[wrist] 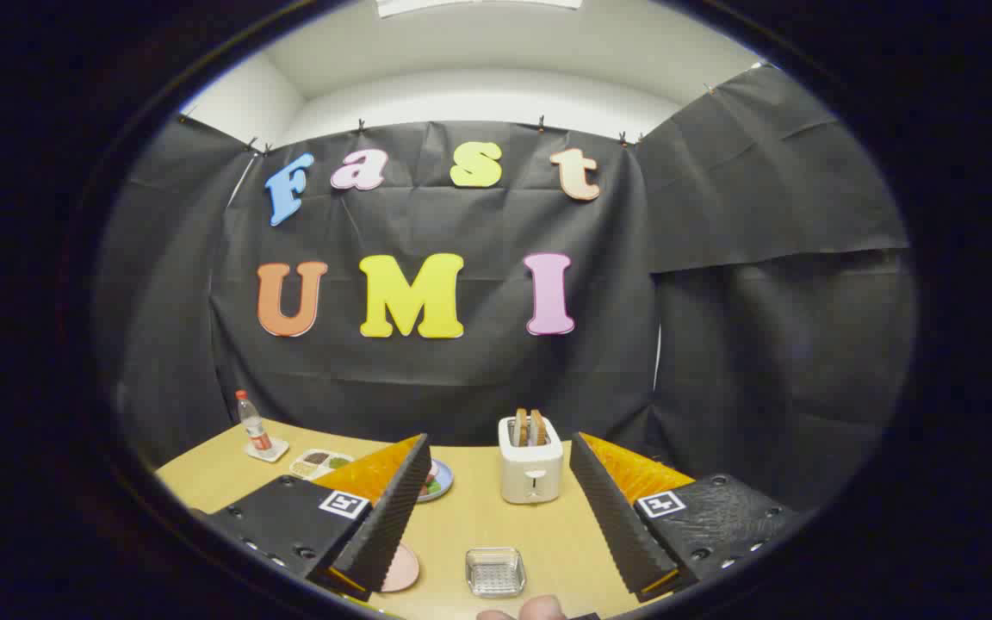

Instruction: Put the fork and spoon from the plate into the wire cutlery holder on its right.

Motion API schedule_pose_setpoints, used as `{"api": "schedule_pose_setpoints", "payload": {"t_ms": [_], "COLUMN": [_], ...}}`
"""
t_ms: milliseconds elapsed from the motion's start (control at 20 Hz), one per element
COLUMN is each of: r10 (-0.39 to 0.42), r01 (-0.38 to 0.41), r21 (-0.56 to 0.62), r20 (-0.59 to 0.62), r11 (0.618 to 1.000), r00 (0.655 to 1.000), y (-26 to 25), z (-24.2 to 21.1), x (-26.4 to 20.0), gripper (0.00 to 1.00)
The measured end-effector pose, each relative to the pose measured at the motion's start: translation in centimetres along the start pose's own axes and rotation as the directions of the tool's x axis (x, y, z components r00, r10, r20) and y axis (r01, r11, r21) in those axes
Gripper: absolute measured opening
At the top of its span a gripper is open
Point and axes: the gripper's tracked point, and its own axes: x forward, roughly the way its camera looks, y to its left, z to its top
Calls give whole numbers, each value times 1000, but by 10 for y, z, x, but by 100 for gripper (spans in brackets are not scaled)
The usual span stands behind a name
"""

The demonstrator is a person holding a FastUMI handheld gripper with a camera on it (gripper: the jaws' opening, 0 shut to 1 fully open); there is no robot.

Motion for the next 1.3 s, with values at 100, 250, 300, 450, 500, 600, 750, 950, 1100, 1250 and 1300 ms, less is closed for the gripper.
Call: {"api": "schedule_pose_setpoints", "payload": {"t_ms": [100,250,300,450,500,600,750,950,1100,1250,1300], "r10": [7,17,18,22,22,10,22,44,65,115,129], "r01": [-7,-17,-18,-22,-22,-10,-22,-45,-66,-121,-139], "r21": [-3,-4,-6,-5,-6,-12,-6,-19,-24,-31,-38], "r20": [-5,-10,-8,3,6,5,-11,-34,-63,-155,-194], "r11": [1000,1000,1000,1000,1000,1000,1000,999,998,992,990], "r00": [1000,1000,1000,1000,1000,1000,1000,998,996,981,972], "y": [3,6,6,6,6,5,12,20,32,60,69], "z": [-2,-5,-4,-1,1,-1,-8,-16,-27,-62,-77], "x": [1,3,4,3,4,4,1,-3,-5,-8,-10], "gripper": [97,97,97,97,97,97,97,97,97,96,96]}}
